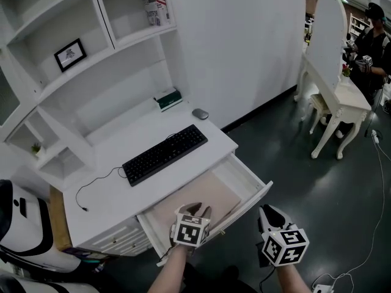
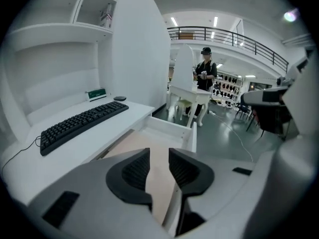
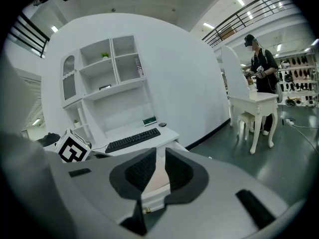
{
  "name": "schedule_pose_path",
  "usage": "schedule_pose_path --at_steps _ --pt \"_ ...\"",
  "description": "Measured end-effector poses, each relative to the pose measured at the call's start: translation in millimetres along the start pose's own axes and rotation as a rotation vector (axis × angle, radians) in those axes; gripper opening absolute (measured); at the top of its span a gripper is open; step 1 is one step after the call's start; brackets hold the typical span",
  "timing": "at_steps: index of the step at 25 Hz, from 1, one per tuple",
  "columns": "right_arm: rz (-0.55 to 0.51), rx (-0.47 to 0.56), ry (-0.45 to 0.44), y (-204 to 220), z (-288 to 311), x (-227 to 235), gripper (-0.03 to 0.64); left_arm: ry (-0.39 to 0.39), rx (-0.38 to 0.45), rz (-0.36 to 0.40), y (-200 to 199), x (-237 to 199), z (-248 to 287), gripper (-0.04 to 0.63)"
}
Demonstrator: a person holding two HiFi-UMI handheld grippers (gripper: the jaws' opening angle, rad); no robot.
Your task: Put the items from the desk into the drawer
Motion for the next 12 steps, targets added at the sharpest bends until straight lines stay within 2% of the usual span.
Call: schedule_pose_path --at_steps 3,12 --pt "-0.009 0.007 -0.017 -2 0 -7 0.054 0.006 0.053 -0.035 -3 -1 -15 0.089" --pt "-0.039 0.037 -0.05 -11 -10 -25 0.017 -0.054 0.225 -0.104 -8 -6 -64 0.028"
Point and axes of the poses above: the fingertips, and each gripper's own axes: z forward along the fingers, x to its right, y out of its underside, the point moved 6 cm from there along -z, backward along the fingers, and after that the axes turned 3 degrees about -x, right-handed, at the moved point
